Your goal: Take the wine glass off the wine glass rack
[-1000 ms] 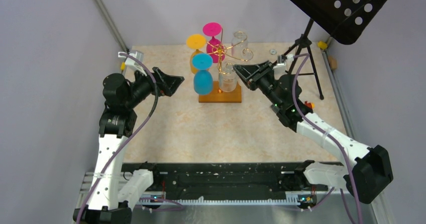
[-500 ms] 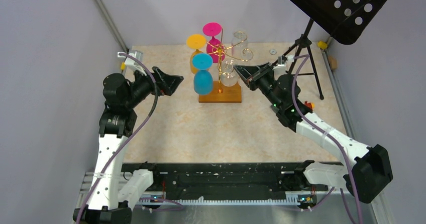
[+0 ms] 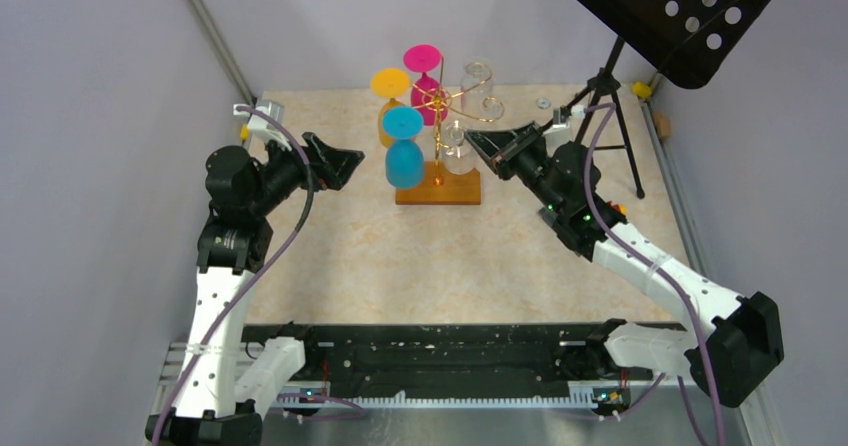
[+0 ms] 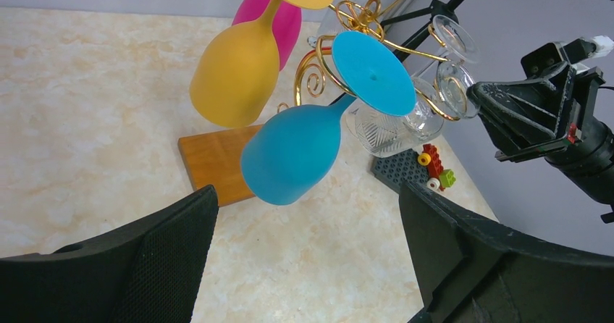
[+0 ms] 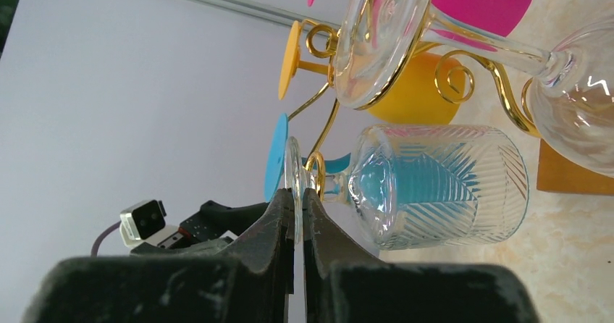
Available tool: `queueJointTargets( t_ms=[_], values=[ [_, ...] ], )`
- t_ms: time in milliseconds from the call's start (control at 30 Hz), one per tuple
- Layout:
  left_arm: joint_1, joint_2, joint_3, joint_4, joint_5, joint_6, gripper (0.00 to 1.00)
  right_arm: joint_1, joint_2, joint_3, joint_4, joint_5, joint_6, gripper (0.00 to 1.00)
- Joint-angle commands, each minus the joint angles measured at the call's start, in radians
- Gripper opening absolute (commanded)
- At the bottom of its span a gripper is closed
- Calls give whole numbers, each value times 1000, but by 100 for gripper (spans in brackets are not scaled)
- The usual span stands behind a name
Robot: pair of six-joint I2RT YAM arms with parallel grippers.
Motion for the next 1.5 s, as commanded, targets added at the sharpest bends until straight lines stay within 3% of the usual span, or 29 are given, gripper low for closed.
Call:
queueJointTargets(
  t_ms=[0,600,1467],
  values=[
    [-3,1,-1,16,-7,11,98,13,-39,63,31,-33,-36,0],
    [-3,4,-1,20,-1,3,98,21,-4,63,104,-156,-31,0],
    [-3,10,7,3,-3,3,98,31,90,176,126,-55,-85,0]
  ],
)
